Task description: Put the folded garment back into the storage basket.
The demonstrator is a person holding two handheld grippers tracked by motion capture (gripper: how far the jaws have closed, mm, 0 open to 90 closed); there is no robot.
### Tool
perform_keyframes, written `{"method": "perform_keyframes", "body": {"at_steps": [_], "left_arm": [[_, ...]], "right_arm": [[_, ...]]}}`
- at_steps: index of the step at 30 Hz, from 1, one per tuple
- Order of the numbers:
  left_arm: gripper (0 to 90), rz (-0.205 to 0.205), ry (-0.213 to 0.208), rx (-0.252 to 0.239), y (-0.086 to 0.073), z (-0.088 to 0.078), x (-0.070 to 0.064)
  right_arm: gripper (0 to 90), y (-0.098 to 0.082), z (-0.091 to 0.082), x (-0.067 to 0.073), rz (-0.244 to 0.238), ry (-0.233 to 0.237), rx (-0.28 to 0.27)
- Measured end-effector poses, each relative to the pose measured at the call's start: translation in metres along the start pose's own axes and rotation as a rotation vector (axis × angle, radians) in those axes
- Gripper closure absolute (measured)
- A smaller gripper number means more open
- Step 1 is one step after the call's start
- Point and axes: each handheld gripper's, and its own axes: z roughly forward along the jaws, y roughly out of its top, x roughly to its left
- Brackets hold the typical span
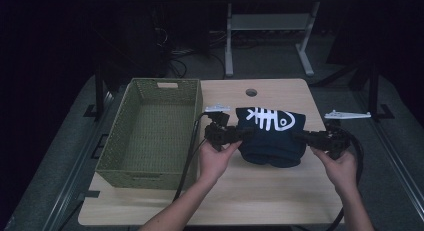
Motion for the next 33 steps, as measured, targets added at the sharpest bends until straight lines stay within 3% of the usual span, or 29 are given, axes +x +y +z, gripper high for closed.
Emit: {"method": "perform_keyframes", "body": {"at_steps": [3,17,33], "left_arm": [[66.4,0.018,0.012,0.009,0.002,-0.005,0.001],[66.1,0.013,0.012,-0.017,0.013,-0.038,0.008],[65.6,0.003,0.035,-0.046,0.017,-0.070,0.021]], "right_arm": [[70.8,0.006,0.001,0.005,-0.011,0.001,0.009],[70.8,0.026,0.009,0.025,-0.018,0.060,-0.002],[70.7,0.047,0.028,0.050,-0.056,0.078,0.021]]}}
